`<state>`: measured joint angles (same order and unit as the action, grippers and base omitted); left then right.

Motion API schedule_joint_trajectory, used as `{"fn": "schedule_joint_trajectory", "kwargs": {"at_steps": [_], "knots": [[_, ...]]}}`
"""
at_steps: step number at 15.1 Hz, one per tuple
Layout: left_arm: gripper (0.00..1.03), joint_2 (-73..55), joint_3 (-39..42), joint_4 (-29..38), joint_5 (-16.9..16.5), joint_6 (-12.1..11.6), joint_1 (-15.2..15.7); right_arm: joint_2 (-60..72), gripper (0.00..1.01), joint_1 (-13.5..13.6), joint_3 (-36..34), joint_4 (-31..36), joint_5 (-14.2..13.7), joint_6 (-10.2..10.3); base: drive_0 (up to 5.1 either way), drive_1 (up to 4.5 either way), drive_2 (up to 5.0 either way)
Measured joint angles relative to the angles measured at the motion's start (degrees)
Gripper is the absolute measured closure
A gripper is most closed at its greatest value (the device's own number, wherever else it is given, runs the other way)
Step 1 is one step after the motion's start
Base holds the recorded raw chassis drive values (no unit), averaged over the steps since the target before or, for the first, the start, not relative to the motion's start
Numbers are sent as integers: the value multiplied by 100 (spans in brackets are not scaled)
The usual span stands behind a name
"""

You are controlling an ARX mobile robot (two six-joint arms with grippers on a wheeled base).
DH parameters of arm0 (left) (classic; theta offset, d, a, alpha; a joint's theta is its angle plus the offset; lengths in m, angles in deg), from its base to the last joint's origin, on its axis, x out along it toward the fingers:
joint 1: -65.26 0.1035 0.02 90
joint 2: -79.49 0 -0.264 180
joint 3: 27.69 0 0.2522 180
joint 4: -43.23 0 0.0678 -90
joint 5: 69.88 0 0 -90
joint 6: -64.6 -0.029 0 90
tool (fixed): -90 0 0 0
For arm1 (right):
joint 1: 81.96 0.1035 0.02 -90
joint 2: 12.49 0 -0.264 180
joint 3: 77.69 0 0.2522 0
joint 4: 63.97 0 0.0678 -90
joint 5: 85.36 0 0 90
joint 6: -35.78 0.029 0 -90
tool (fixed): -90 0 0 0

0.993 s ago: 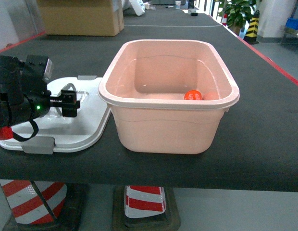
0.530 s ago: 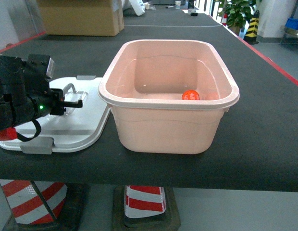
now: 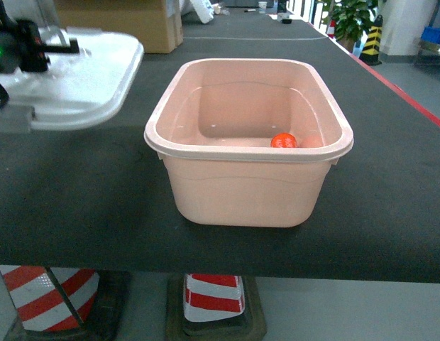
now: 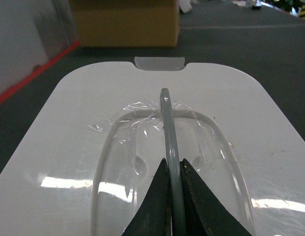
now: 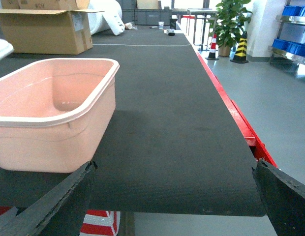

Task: Pick capacitor and pack into box

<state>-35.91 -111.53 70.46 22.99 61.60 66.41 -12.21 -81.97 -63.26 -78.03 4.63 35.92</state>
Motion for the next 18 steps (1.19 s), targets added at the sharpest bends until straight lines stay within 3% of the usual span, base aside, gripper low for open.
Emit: {"fn": "schedule_joint_trajectory", "kwargs": {"at_steps": [3,5,9,15,18], "knots": [[101,750,-15,-455,291,63,-424,0,3,0,0,0,0,0,0,0,0],[101,1119,-17,-761,590,280,-1182,0,3,0,0,-2,0,0,0,0,0],[101,855,-426,-1008,1130,498,-2293,0,3,0,0,-2,0,0,0,0,0],[101,219,-1062,-1318,1746,588,-3082,0,3,0,0,0,2,0,0,0,0],[101,-2,-1224,-1458,1998,588,-3305,0,3,0,0,0,0,0,0,0,0]]}}
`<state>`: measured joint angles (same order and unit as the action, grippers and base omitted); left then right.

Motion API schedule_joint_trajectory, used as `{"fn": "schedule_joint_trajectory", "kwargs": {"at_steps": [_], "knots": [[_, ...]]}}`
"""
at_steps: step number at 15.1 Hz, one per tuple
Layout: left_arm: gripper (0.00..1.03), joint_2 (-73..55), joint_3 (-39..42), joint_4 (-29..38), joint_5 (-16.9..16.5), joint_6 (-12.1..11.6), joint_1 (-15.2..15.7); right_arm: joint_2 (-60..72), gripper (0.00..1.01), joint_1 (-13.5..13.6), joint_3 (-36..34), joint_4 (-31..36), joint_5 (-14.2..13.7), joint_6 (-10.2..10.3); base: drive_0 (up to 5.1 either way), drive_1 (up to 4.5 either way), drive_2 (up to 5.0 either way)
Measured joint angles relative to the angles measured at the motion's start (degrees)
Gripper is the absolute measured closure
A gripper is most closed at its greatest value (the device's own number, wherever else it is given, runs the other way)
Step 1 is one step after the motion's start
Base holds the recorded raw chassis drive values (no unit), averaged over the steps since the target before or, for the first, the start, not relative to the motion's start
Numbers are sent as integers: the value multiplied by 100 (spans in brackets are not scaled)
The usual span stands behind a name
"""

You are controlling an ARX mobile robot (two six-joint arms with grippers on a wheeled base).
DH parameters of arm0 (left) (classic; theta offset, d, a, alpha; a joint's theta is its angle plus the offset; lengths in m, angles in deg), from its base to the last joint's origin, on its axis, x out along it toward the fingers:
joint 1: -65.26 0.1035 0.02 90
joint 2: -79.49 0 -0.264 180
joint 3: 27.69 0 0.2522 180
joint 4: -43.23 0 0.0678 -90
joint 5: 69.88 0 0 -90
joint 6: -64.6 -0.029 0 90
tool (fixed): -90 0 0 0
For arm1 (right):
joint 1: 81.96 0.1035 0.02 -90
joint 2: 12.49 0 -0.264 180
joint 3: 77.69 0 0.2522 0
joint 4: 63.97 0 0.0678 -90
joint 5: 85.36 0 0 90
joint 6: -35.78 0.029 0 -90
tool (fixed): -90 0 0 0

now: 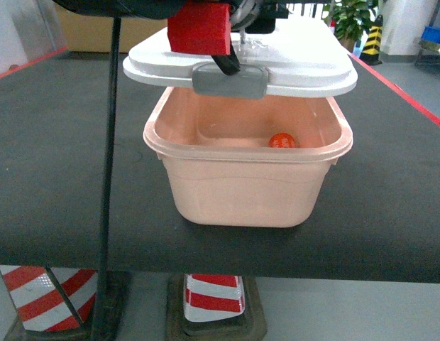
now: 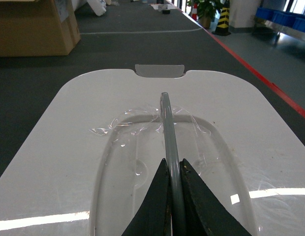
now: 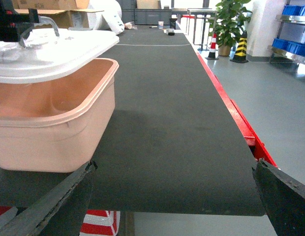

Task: Pick capacitor and pack into box

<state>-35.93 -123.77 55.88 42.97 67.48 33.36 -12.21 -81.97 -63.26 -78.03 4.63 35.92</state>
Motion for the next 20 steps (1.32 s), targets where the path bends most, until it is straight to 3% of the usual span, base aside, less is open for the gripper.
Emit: {"fn": "schedule_joint_trajectory", "kwargs": {"at_steps": [6,11,12,16,18,20], "knots": [[101,-173,7,-127,229,173,-96,0,3,0,0,0,0,0,0,0,0],[101,-573,22,103,181,444,-138,0,3,0,0,-2,0,0,0,0,0],[97,-573,52,103,105,501,-138,0,3,0,0,-2,0,0,0,0,0],[50,-70,660,654,-72,584,-166,0,3,0,0,-2,0,0,0,0,0],[28,516,988,1534,-162,332,-146,0,3,0,0,-2,0,0,0,0,0],[4,1182,1698,2549,-490,-9,70,0,3,0,0,0,0,0,0,0,0]]}}
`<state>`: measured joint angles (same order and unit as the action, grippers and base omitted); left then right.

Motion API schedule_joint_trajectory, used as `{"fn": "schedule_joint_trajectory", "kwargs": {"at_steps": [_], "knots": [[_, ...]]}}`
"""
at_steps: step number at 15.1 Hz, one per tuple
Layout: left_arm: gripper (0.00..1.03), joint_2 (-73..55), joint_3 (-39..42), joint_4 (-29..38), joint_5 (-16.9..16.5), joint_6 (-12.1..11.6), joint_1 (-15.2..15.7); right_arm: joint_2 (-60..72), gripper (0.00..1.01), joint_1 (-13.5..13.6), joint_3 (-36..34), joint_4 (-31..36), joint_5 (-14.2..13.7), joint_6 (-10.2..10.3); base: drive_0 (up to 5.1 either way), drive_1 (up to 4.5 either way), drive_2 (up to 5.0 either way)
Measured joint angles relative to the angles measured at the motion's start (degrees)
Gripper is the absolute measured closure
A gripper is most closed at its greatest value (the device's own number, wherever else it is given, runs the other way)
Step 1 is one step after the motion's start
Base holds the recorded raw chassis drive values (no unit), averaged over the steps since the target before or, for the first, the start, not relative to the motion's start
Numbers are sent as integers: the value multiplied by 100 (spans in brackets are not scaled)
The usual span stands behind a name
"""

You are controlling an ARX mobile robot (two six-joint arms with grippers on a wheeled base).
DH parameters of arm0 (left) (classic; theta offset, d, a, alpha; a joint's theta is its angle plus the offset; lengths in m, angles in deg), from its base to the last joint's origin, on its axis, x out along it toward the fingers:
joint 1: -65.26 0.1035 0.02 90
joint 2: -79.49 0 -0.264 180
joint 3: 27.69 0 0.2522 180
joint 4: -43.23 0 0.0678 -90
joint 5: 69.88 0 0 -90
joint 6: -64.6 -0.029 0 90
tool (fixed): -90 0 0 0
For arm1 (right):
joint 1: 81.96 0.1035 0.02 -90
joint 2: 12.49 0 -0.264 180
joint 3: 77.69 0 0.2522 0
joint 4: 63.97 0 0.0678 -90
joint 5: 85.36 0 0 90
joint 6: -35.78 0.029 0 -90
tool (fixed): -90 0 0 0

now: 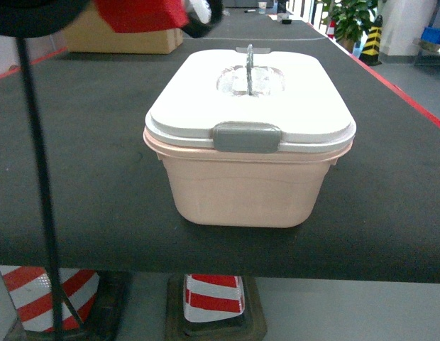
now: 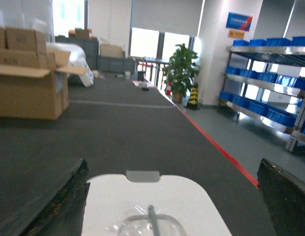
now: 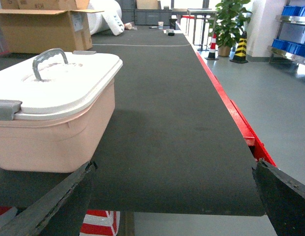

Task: Pick capacitor and pack into box

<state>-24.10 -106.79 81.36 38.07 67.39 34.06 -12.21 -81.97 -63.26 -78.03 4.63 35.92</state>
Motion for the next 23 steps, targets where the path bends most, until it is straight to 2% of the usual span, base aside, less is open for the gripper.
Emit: {"fn": "schedule_joint_trajectory", "kwargs": {"at_steps": [3,4,6,8,10,12,13,15,16,19,20,21,22,23], "knots": [[5,935,1812,1351,-601,-721,758,0,3,0,0,-2,0,0,0,0,0],[5,1443,2428,1567,-732,-800,1047,0,3,0,0,-2,0,0,0,0,0],[5,2494,3600,1604,-721,-820,1513,0,3,0,0,-2,0,0,0,0,0],[5,3023,4658,1322,-688,-717,1683,0,3,0,0,0,0,0,0,0,0],[5,3185,4962,841,-699,-603,1731,0,3,0,0,0,0,0,0,0,0],[5,3189,4962,769,-691,-590,1731,0,3,0,0,-2,0,0,0,0,0],[17,3480,4994,98,-553,-461,1781,0,3,0,0,0,-2,0,0,0,0],[41,4168,5416,-164,-723,-365,2068,0,3,0,0,-2,0,0,0,0,0],[58,4513,5615,-308,-846,-317,2232,0,3,0,0,2,0,0,0,0,0],[94,5292,5980,-750,-1158,-317,2476,0,3,0,0,0,0,0,0,0,0],[101,5569,6065,-918,-1215,-304,2559,0,3,0,0,-2,0,0,0,0,0],[101,5626,6264,-595,-1309,-297,2647,0,3,0,0,-2,0,0,0,0,0],[101,5821,6417,-905,-1731,-299,3064,0,3,0,0,2,0,0,0,0,0],[101,6083,6454,-1204,-1720,-289,3143,0,3,0,0,-2,-7,2,0,0,0]]}}
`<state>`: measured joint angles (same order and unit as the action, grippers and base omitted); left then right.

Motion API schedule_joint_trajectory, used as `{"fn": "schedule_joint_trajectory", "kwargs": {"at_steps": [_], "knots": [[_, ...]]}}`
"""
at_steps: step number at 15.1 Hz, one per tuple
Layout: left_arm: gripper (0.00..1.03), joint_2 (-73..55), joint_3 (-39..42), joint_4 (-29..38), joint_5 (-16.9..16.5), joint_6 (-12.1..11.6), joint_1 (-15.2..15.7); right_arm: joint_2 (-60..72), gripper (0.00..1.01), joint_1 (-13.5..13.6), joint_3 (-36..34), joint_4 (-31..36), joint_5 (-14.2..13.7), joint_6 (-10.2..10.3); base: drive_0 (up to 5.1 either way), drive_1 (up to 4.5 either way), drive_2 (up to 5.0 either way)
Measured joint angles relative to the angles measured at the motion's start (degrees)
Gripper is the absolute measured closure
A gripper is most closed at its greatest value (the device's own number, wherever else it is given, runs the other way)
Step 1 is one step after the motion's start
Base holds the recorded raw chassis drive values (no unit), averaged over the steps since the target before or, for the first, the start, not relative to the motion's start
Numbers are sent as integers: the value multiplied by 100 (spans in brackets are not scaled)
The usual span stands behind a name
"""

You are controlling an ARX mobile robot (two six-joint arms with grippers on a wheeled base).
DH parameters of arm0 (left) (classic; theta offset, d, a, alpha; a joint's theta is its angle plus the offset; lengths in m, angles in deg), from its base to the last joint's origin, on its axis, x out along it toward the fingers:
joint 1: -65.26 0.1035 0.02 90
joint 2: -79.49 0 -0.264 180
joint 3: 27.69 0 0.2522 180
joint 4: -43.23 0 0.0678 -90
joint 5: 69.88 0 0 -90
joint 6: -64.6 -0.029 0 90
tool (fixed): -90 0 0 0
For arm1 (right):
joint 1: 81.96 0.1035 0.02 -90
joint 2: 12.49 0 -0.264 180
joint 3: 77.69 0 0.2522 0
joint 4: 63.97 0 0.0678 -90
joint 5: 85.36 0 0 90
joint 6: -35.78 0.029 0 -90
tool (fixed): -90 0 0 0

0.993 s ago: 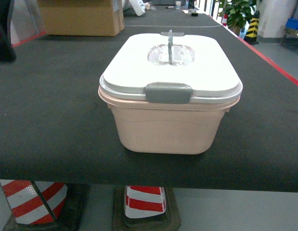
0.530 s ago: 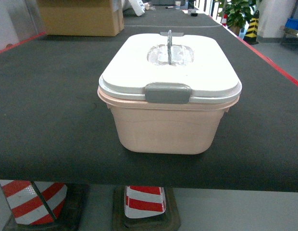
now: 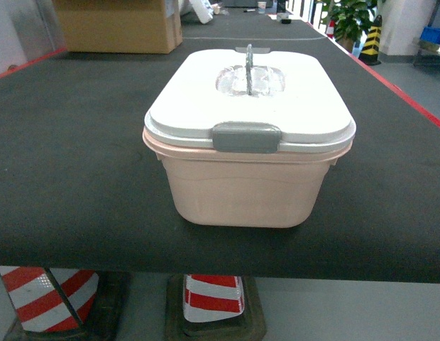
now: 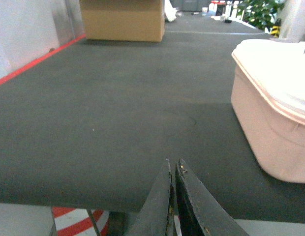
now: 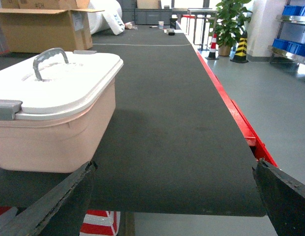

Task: Pick capacitor and pack into box

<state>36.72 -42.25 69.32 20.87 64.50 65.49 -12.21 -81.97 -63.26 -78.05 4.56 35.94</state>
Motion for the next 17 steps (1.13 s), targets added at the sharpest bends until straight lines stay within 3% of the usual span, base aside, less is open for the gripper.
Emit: {"fn": "schedule_joint_trajectory", "kwargs": {"at_steps": [8,17], "knots": [[101,2120,2,-1853,-66,0,-24,0,3,0,0,0,4,-2,0,0,0],[101,3292,2,-2994,-63,0,-24,0,3,0,0,2,7,-2,0,0,0]]}}
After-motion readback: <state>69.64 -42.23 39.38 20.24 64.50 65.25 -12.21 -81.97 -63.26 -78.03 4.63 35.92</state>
